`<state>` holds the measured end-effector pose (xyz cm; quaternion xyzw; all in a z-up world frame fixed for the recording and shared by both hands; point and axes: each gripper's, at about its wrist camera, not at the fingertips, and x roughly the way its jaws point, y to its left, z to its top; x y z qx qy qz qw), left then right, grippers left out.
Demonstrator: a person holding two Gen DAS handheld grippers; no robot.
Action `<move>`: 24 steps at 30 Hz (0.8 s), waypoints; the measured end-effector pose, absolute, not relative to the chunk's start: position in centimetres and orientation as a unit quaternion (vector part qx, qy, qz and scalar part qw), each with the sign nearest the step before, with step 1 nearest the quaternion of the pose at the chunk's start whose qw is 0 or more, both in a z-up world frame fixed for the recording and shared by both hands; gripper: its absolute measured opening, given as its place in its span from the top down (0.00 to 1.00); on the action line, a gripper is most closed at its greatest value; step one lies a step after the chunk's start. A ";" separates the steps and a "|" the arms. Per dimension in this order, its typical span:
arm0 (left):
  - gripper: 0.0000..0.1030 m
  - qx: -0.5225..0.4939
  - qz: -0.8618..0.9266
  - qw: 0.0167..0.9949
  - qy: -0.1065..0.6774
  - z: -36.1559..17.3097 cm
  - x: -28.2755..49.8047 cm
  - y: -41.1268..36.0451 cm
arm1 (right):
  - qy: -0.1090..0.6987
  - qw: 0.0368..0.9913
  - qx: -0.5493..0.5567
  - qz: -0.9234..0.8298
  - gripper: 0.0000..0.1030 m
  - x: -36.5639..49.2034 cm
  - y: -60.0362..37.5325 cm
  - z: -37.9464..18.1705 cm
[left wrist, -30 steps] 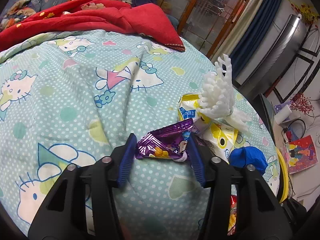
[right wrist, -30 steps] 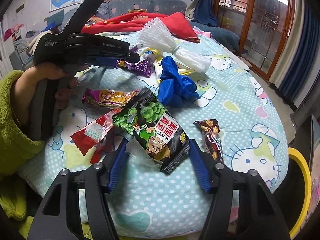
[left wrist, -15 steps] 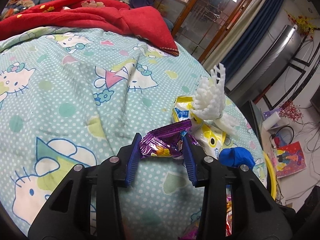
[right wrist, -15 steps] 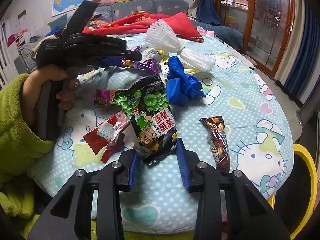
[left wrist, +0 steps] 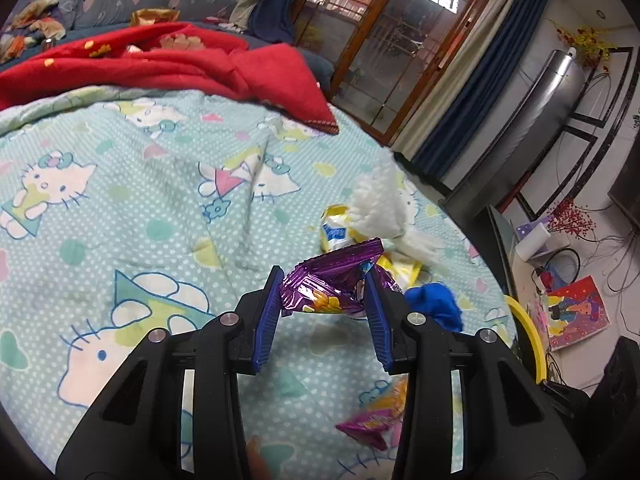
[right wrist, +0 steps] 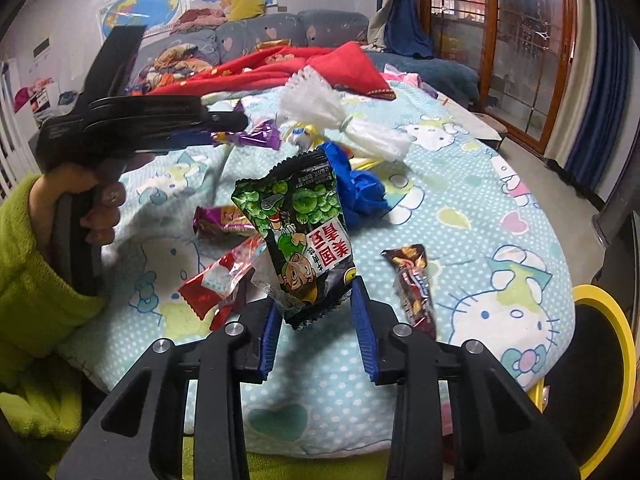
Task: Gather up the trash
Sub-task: 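Lift and carry the green bag and purple wrapper over the yellow-rimmed bin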
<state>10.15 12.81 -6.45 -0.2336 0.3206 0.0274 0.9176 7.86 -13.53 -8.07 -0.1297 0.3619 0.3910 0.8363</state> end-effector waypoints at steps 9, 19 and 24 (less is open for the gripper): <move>0.69 -0.222 0.003 0.929 0.296 -3.8 9.2 10.7 | 0.347 0.851 -0.111 0.378 0.69 8.2 -14.6 -6.6; 0.69 -0.200 -0.027 0.937 0.286 -2.1 8.9 7.9 | 0.335 0.873 -0.075 0.347 0.69 9.3 -17.0 -5.0; 0.69 -0.189 -0.041 0.939 0.283 -1.4 8.8 6.5 | 0.329 0.882 -0.058 0.331 0.69 10.2 -18.3 -4.4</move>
